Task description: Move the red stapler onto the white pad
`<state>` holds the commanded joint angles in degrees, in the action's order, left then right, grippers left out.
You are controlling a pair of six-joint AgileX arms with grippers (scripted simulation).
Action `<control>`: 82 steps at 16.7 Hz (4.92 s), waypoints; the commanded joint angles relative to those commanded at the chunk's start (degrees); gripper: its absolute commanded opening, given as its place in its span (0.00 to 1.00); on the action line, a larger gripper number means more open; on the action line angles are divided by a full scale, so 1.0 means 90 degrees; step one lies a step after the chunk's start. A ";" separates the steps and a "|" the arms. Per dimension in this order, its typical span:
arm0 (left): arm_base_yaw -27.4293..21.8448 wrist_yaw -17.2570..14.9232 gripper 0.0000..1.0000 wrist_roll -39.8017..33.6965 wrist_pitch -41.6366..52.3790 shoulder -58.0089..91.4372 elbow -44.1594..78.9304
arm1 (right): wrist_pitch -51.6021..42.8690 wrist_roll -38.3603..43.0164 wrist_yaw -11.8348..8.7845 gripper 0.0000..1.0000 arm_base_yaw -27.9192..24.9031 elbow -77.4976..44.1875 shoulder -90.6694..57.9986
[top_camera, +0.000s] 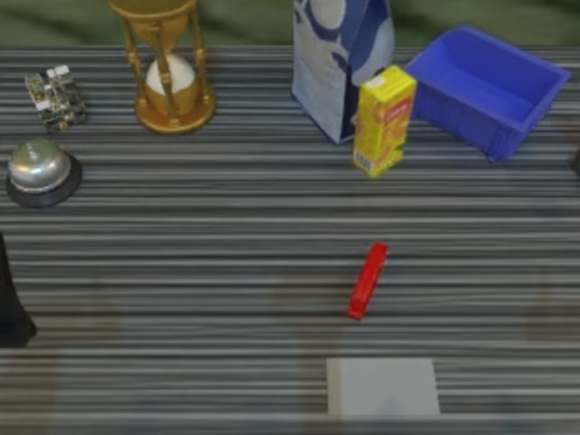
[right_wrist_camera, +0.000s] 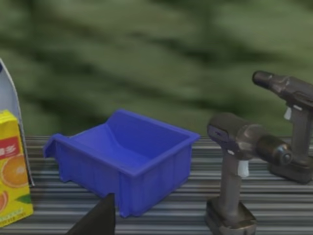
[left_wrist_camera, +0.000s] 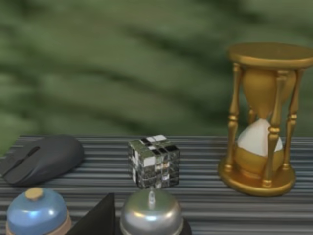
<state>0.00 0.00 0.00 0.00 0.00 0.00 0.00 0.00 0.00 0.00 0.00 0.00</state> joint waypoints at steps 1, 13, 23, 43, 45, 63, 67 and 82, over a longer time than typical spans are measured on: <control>0.0000 0.0000 1.00 0.0000 0.0000 0.0000 0.0000 | 0.0000 0.0000 0.0000 1.00 0.0000 0.0000 0.0000; 0.0000 0.0000 1.00 0.0000 0.0000 0.0000 0.0000 | -0.2588 0.2189 -0.0015 1.00 -0.1303 -0.3893 -0.4265; 0.0000 0.0000 1.00 0.0000 0.0000 0.0000 0.0000 | -0.6418 0.5156 0.0005 1.00 -0.3085 -0.9164 -1.1231; 0.0000 0.0000 1.00 0.0000 0.0000 0.0000 0.0000 | -0.6805 0.6509 -0.0002 1.00 -0.3883 -1.1030 -1.4158; 0.0000 0.0000 1.00 0.0000 0.0000 0.0000 0.0000 | -0.6201 0.6521 0.0000 1.00 -0.3892 -1.0651 -1.4341; 0.0000 0.0000 1.00 0.0000 0.0000 0.0000 0.0000 | -0.5720 0.6539 0.0002 0.17 -0.3907 -1.0288 -1.4529; 0.0000 0.0000 1.00 0.0000 0.0000 0.0000 0.0000 | -0.5720 0.6539 0.0002 0.00 -0.3907 -1.0288 -1.4529; 0.0000 0.0000 1.00 0.0000 0.0000 0.0000 0.0000 | -0.7294 0.6563 -0.0003 0.00 -0.3912 -1.1342 -1.4084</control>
<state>0.00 0.00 0.00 0.00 0.00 0.00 -65.65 59.06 -0.03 -35.21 -102.08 -126.75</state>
